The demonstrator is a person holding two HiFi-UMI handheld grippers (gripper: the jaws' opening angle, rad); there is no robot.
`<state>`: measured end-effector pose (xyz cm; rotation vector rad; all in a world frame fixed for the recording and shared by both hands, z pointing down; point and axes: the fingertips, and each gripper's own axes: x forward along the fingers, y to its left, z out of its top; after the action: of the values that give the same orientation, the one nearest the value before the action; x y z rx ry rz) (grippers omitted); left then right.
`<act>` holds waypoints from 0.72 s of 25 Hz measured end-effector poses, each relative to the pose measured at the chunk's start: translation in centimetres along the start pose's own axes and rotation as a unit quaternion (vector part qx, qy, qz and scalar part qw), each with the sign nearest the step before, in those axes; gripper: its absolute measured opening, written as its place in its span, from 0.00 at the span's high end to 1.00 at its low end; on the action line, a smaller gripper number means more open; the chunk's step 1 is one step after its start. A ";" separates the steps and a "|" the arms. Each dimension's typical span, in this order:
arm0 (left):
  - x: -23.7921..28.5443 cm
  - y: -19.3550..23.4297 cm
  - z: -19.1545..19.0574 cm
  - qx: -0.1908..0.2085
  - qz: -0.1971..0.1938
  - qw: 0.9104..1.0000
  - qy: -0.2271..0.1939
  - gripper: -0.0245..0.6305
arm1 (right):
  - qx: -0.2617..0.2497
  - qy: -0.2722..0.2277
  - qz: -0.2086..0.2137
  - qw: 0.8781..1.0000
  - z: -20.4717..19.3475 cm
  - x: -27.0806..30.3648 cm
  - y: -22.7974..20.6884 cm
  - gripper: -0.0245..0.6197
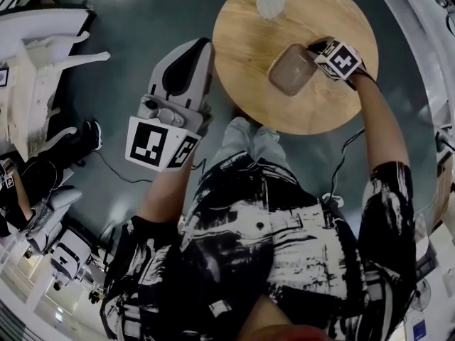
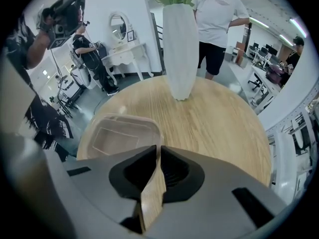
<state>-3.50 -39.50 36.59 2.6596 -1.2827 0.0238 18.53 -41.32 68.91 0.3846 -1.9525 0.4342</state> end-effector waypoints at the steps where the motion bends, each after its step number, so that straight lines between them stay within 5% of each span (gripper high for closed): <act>1: 0.0 0.0 0.0 0.000 0.000 1.000 -0.001 0.96 | 0.001 0.000 0.002 1.000 0.0 0.0 0.0 0.92; 18: -0.7 -0.4 0.9 -0.001 -0.006 1.000 -0.008 0.96 | 0.009 -0.013 -0.021 1.000 0.4 -1.8 0.0 0.94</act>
<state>-3.67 -38.90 35.57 2.6717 -1.2699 -0.0013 18.93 -41.32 67.11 0.4426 -1.9633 0.4216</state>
